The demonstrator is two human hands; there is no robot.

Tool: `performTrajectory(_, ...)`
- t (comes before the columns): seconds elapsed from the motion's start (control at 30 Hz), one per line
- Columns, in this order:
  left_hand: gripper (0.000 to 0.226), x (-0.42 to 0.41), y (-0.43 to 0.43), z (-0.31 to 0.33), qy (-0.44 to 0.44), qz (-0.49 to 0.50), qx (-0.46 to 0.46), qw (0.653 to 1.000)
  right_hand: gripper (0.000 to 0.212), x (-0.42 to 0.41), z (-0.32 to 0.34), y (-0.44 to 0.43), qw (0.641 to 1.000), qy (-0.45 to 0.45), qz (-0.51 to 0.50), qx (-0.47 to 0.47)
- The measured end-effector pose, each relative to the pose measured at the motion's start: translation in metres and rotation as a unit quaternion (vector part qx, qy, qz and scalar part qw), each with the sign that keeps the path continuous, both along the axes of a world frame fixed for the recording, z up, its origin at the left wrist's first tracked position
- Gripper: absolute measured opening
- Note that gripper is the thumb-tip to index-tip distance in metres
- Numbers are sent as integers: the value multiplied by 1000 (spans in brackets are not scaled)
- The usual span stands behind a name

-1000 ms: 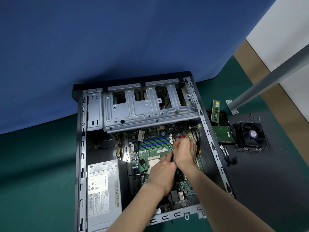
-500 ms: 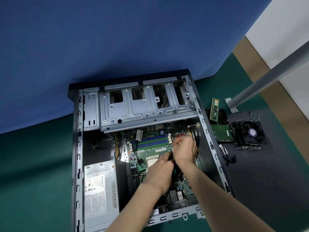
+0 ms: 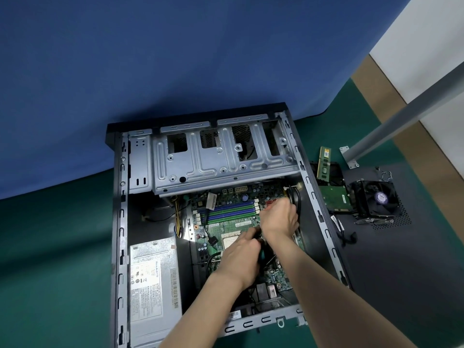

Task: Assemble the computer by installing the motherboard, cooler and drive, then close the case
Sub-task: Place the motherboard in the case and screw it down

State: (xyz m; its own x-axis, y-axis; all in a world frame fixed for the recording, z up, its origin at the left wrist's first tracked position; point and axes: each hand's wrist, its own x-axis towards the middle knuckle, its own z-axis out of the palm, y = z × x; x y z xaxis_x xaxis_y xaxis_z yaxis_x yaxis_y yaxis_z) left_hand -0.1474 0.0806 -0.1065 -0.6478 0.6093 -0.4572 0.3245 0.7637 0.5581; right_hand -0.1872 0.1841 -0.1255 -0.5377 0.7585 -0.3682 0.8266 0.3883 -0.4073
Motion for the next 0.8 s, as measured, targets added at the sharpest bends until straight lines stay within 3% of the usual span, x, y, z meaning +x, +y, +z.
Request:
performTrajectory(0.57, 42, 0, 1, -14, -11, 16, -1, 1000, 7, -21, 4, 10, 989, -73, 120, 41)
performTrajectory(0.8, 42, 1, 2, -14, -6, 24, -5, 1000, 8, -10, 5, 22, 992, -52, 116, -7)
